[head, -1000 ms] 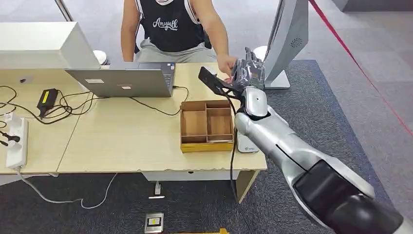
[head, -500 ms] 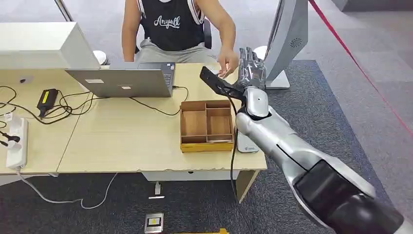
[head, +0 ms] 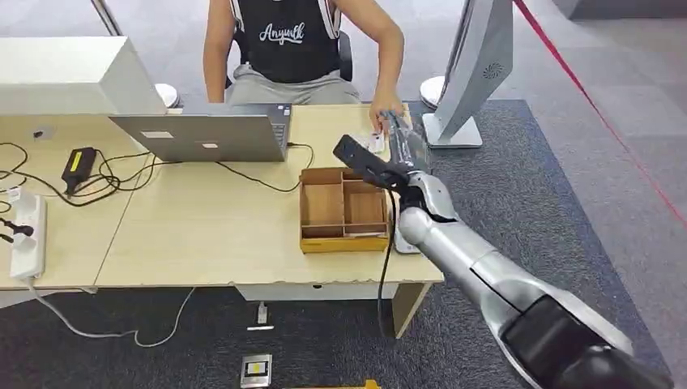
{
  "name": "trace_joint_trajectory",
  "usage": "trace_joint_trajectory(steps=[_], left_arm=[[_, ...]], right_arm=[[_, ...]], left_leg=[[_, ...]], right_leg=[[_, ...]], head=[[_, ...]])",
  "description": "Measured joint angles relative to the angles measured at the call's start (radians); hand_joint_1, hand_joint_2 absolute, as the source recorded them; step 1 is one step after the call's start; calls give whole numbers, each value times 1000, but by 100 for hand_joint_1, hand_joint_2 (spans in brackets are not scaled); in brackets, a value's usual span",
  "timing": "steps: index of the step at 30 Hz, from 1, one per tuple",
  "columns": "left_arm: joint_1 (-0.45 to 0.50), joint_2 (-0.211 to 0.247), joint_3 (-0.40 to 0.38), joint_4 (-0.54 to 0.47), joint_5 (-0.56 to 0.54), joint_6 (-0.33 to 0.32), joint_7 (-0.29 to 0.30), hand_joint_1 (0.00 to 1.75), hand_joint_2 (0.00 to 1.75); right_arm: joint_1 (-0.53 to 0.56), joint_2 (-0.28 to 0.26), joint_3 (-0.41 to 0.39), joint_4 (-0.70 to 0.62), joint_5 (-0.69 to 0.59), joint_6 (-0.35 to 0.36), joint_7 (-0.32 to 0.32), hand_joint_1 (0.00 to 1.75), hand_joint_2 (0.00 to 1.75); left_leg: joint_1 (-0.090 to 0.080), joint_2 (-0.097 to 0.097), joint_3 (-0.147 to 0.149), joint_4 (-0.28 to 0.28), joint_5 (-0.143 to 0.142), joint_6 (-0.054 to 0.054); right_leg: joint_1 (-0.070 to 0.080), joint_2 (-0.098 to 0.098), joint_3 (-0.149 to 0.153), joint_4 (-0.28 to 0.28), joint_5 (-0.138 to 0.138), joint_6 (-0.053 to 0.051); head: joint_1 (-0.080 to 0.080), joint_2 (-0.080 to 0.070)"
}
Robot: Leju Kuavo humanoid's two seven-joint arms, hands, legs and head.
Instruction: Pass the card to the sensor for recognition and then transmit it.
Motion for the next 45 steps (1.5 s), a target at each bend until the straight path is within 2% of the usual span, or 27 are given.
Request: trace_joint_trajectory(steps=[6, 13, 17, 20, 25, 32, 39, 45], left_arm=[[12, 4, 20, 4, 11, 11, -1, 0, 0], [12, 4, 21, 4, 11, 11, -1, 0, 0], [16, 4, 34, 6, 11, 11, -1, 0, 0], [22, 4, 42, 7, 23, 21, 0, 0, 0], [27, 5, 48, 7, 42, 27, 7, 0, 0], [28, 6, 48, 5, 62, 32, 9, 0, 0], [28, 6, 48, 5, 74, 32, 11, 0, 0], [28, 6, 48, 5, 75, 32, 13, 0, 0]], right_arm=[[89, -33, 0, -132, -42, 33, -32, 0, 175], [91, -35, 0, -136, -42, 33, -32, 0, 175], [112, -56, 0, -205, -46, 38, -34, 0, 175], [149, -76, 3, -262, -57, 94, -56, 0, 175], [204, -87, 15, -299, -41, 101, -66, 0, 175], [229, -100, 29, -308, 34, 130, -48, 0, 175], [263, -110, 50, -311, 64, 194, -14, 0, 175], [281, -114, 59, -318, 73, 203, -5, 0, 175]], left_leg=[[0, 0, 0, 0, 0, 0], [0, 0, 0, 0, 0, 0], [0, 0, 0, 0, 0, 0], [0, 0, 0, 0, 0, 0], [0, 0, -1, 0, 0, 0], [0, 0, -1, 0, 0, 0], [0, 0, 0, 0, 0, 0], [0, 0, -1, 0, 0, 0]], right_leg=[[0, 0, -1, 0, 0, 0], [0, 0, -1, 0, 0, 0], [0, 0, 0, 0, 0, 0], [0, 0, -1, 0, 0, 0], [0, 0, -1, 0, 0, 0], [0, 0, -1, 0, 0, 0], [0, 0, -1, 0, 0, 0], [0, 0, -1, 0, 0, 0]], head=[[0, 0], [0, 0], [0, 0], [0, 0], [0, 0], [0, 0], [0, 0], [0, 0]])
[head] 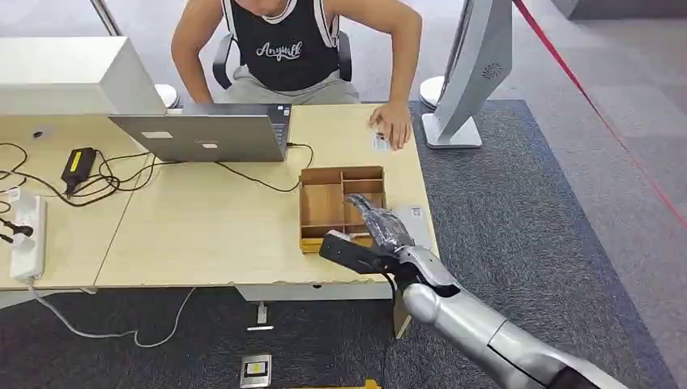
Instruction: Pass the card to the sensor for recognition and then transmit it.
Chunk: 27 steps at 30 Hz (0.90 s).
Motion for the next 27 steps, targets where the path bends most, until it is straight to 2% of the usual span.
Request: trace_joint_trajectory(steps=[10, 15, 23, 27], left_arm=[[0, 0, 0, 0, 0, 1, 2, 0, 0], [0, 0, 0, -3, 5, 3, 8, 0, 0], [-1, 0, -2, -8, 18, 11, 8, 0, 0], [-1, 0, -3, -9, 21, 14, 8, 0, 0]], right_arm=[[4, -4, 3, 0, 14, 1, 11, 0, 175], [12, -7, 11, 0, 110, -15, 50, 0, 175], [22, -10, 3, 22, 346, -173, 156, 0, 175], [30, -14, -6, 29, 421, -201, 184, 0, 175]], left_leg=[[0, 0, 0, 0, 0, 0], [0, 0, 0, 0, 0, 0], [0, 0, 0, 0, 0, 0], [0, 0, 0, 0, 0, 0]], right_leg=[[0, 0, 0, 0, 0, 0], [0, 0, 0, 0, 0, 0], [0, 0, 0, 0, 0, 0], [0, 0, 0, 0, 0, 0]], head=[[0, 0], [0, 0], [0, 0], [0, 0]])
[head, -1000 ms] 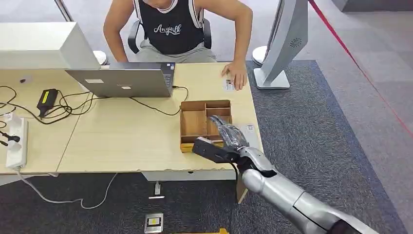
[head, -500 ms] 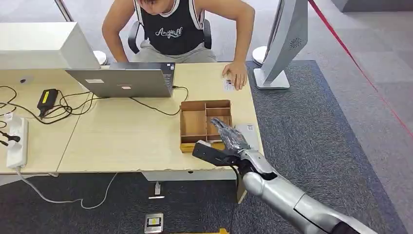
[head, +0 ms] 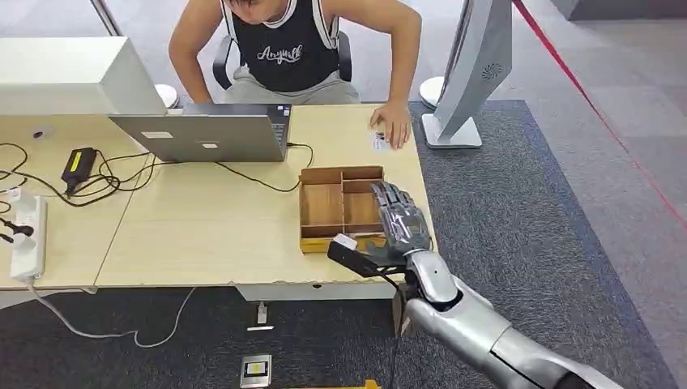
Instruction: Pass the card to the sensor for recognition and then transmit it.
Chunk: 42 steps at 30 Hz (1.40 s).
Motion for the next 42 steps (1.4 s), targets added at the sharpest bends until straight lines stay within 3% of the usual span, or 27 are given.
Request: trace_joint_trajectory(steps=[23, 32, 42], left_arm=[[-1, 1, -7, 0, 8, 3, -5, 0, 0], [-9, 1, -10, -1, -2, -8, -3, 0, 0], [-16, 1, -15, -1, -3, -9, -3, 0, 0]], right_arm=[[39, -1, -17, 2, 25, -16, -10, 0, 175], [46, 7, -19, 21, 8, 29, -55, 0, 175], [42, 64, -19, 85, -30, 30, -116, 0, 175]], left_leg=[[0, 0, 0, 0, 0, 0], [0, 0, 0, 0, 0, 0], [0, 0, 0, 0, 0, 0]], right_leg=[[0, 0, 0, 0, 0, 0], [0, 0, 0, 0, 0, 0], [0, 0, 0, 0, 0, 0]], head=[[0, 0], [0, 0], [0, 0]])
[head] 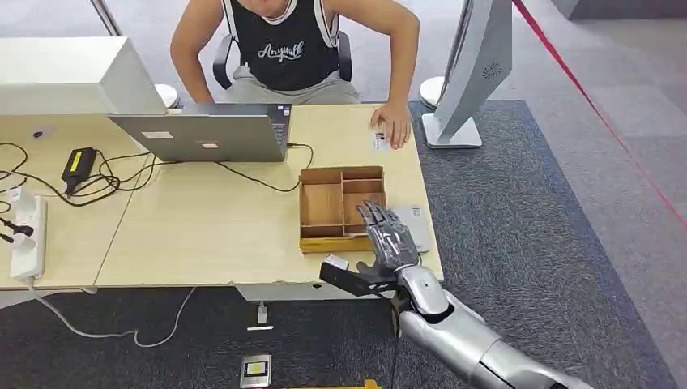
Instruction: Pass the card to the sensor for recognition and then transmit it.
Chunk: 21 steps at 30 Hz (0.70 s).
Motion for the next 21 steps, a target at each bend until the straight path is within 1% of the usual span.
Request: trace_joint_trajectory(steps=[7, 11, 21], left_arm=[[0, 0, 0, 0, 5, 0, -3, 0, 0], [0, 0, 0, 0, 8, 0, -12, 0, 0], [0, 0, 0, 0, 8, 2, -13, 0, 0]], right_arm=[[-10, 25, 0, 41, -11, -1, -13, 0, 175], [-22, 35, 0, 64, -18, -18, -13, 0, 175], [-41, 47, 0, 100, -19, -27, -9, 0, 175]], left_leg=[[0, 0, 0, 0, 0, 0], [0, 0, 0, 0, 0, 0], [0, 0, 0, 0, 0, 0]], right_leg=[[0, 0, 0, 0, 0, 0], [0, 0, 0, 0, 0, 0], [0, 0, 0, 0, 0, 0]], head=[[0, 0], [0, 0], [0, 0]])
